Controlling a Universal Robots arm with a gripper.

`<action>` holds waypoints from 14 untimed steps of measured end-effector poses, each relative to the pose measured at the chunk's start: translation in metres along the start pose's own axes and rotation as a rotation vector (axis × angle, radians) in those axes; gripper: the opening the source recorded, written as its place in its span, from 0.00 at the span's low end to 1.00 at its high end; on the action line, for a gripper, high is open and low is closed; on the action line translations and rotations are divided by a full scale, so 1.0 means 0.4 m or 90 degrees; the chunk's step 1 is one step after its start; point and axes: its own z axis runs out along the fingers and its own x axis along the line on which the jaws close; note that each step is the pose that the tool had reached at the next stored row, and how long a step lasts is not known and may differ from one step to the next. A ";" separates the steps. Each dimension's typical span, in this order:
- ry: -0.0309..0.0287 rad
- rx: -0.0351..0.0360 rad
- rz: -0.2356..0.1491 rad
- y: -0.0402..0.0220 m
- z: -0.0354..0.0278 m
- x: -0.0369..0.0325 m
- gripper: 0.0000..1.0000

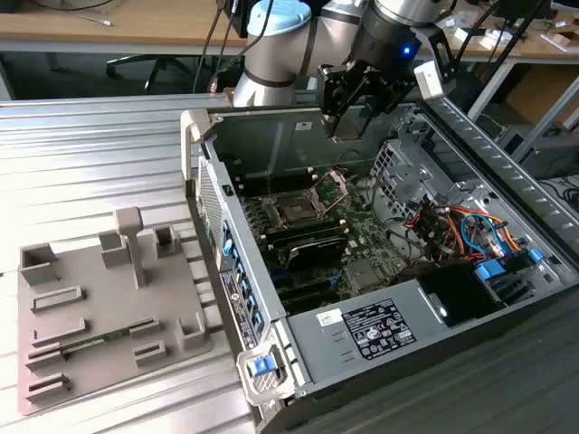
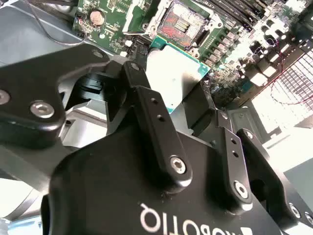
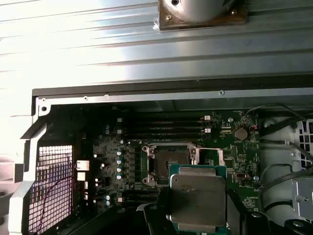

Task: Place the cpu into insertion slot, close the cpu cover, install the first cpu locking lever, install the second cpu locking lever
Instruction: 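Place the cpu into insertion slot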

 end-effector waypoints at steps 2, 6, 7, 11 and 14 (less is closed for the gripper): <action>0.0000 0.0000 0.000 0.000 0.000 0.000 0.54; 0.0000 0.0001 0.000 0.000 0.001 0.000 0.54; 0.0000 0.0000 0.000 0.000 0.002 0.000 0.54; 0.0000 0.0001 0.000 -0.001 0.006 0.000 0.54; 0.0000 0.0000 0.000 -0.001 0.007 0.000 0.54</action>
